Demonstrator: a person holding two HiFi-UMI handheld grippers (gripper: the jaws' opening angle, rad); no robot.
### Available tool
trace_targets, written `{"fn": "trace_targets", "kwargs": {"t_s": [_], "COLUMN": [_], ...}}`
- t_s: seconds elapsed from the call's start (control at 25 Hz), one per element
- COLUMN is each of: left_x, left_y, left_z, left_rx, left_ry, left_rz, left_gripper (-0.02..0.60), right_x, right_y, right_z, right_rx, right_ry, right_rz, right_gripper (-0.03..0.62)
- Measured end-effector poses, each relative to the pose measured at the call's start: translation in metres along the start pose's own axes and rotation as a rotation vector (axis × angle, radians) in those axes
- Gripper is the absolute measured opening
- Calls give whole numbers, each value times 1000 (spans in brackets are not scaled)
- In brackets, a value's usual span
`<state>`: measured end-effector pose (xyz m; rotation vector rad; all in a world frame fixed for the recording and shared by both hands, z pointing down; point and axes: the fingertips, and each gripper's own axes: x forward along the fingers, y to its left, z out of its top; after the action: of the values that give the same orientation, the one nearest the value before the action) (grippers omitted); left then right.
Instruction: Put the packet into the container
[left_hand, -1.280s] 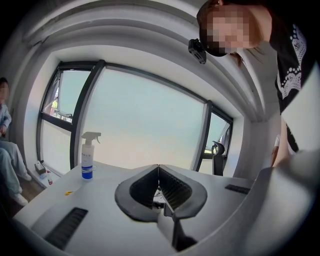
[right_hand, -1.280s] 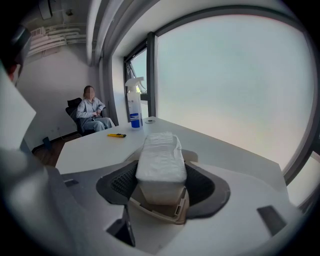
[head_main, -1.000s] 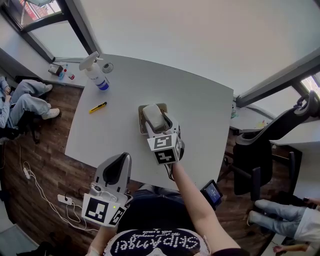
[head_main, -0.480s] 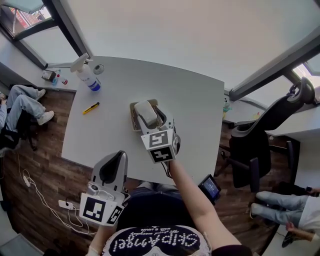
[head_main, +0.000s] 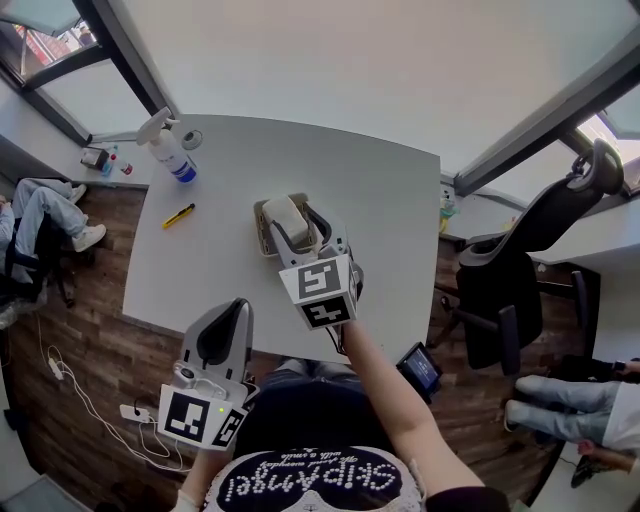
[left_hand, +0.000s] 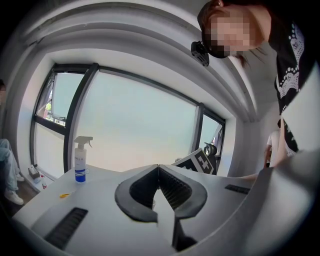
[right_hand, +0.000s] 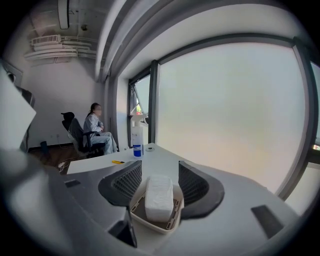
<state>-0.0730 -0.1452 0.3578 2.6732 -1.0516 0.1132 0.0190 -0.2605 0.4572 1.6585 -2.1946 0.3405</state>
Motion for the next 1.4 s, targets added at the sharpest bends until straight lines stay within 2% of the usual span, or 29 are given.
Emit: {"fn": "trace_targets", "kwargs": {"t_s": [0.44, 0.56, 0.92, 1.2, 1.4], "left_x": [-1, 0, 1, 0, 0], "left_y": [-6, -9, -16, -18, -19], "left_z": [4, 5, 9, 11, 12], "left_rx": [11, 13, 23, 31, 34], "left_ry": [-15, -19, -33, -38, -41], "left_rz": [-2, -8, -15, -11, -6], "left_gripper": [8, 8, 8, 8, 8], "right_x": [-53, -66, -98, -129, -150], "right_y": [-3, -3, -5, 0, 0], "right_z": [48, 53, 59, 78, 82], "right_rx": [-2, -30, -13, -33, -37], "right_ry": [-142, -160, -215, -320, -355], "right_rz": [5, 2, 10, 15, -2], "right_gripper": [196, 186, 162, 122, 107]}}
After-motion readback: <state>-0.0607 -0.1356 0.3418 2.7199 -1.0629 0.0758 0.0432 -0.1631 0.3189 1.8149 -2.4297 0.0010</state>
